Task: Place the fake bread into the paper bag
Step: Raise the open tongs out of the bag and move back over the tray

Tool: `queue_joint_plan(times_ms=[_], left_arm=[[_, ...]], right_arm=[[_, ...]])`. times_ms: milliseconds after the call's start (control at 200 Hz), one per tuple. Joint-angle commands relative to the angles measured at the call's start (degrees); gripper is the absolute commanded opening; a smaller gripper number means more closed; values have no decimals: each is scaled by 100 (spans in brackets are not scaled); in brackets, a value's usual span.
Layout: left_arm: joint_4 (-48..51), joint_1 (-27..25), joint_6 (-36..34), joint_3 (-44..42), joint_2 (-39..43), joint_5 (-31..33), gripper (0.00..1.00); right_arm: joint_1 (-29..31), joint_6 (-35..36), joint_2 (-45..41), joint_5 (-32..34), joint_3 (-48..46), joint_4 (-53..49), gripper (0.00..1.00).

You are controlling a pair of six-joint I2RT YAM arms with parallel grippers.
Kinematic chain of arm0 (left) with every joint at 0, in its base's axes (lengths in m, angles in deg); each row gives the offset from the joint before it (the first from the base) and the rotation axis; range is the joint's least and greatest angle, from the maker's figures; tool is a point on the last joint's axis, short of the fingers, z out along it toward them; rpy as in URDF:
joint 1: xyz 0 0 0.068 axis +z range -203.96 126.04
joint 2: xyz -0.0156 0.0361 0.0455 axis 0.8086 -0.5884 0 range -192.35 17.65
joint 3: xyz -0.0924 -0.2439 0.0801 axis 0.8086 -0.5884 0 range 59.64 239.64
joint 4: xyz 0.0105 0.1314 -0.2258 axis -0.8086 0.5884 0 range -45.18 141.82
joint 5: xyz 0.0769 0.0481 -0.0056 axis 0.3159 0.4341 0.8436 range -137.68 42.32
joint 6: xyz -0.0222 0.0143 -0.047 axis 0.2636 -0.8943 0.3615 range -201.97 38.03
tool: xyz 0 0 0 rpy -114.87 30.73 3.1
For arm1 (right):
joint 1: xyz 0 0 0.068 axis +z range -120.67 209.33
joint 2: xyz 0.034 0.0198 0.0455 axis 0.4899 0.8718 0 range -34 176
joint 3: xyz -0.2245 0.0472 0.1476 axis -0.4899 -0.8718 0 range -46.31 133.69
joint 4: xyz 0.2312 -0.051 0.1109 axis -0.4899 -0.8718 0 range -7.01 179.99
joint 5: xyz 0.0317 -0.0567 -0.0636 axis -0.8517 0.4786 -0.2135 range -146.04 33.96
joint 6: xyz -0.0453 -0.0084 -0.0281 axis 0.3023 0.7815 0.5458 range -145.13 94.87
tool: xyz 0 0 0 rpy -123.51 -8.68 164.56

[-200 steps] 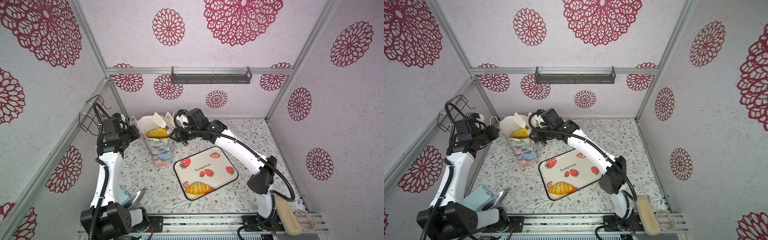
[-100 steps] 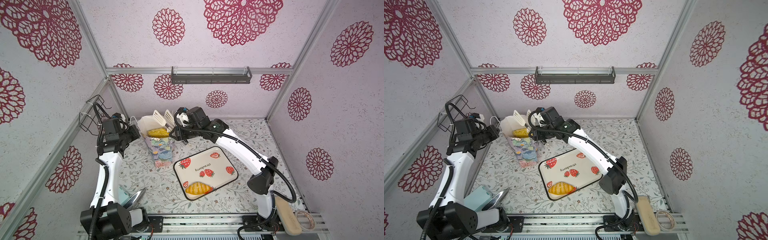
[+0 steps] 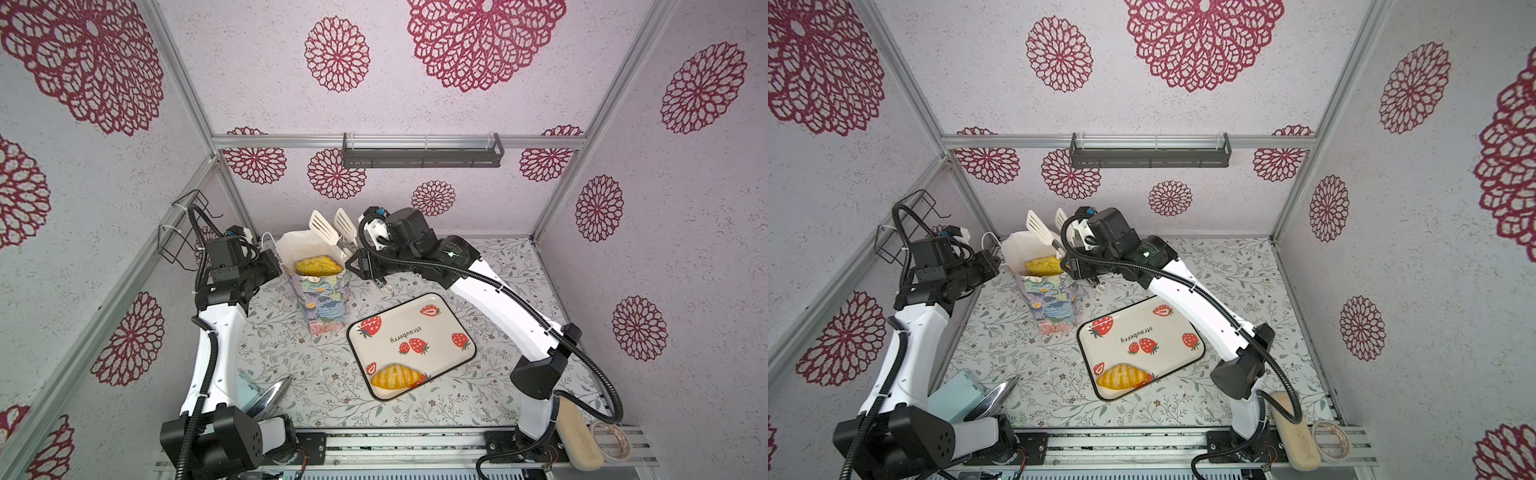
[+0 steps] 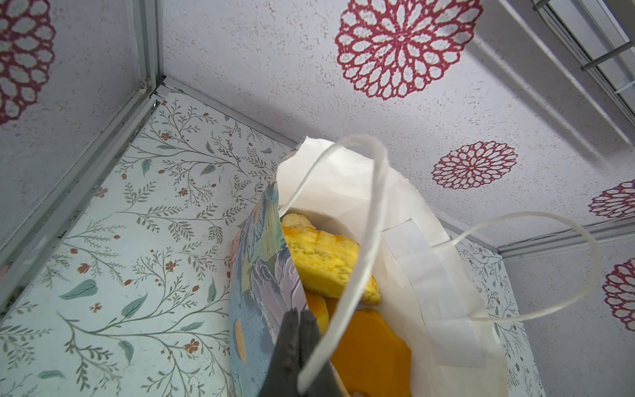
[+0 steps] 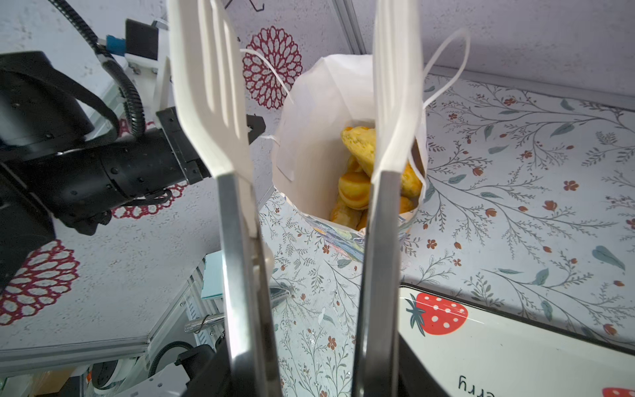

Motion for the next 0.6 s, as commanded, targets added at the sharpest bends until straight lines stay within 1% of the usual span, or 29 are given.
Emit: queue_joint_plan(times_ms=[0,370,595], left_arm=[[51,-42,-22,-13,61,31,0],[51,-92,-39,-4,52,39,0],[48,-119,-53,4,52,46,0]], right_arm=[[16,168,-516,204,-21,138,51],[17,263,-1440,724,-955,17,51],[0,139,-2234,1103,-2093,50,51]])
